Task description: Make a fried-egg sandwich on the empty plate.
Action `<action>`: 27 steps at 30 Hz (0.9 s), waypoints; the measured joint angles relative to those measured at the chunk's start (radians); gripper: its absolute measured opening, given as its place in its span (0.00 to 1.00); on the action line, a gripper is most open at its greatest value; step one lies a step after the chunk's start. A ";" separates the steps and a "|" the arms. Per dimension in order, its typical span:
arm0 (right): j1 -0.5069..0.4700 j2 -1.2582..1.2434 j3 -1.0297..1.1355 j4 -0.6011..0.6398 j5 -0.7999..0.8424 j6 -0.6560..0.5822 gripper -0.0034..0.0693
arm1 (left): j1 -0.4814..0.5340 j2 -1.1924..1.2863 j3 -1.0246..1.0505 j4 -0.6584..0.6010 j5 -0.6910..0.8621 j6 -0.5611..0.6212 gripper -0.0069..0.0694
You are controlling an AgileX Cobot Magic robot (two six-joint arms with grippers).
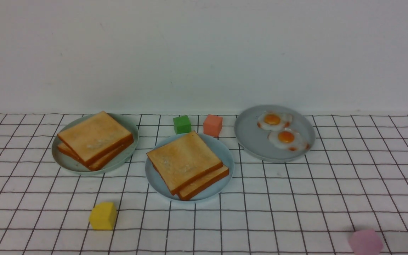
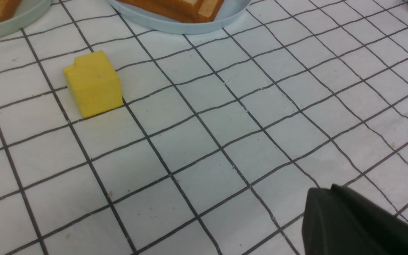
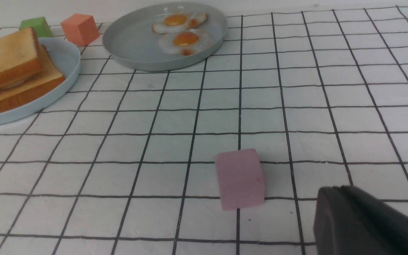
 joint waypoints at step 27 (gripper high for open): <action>0.000 0.000 0.000 0.000 0.001 -0.001 0.12 | 0.504 -0.290 0.038 0.061 -0.120 -0.091 0.07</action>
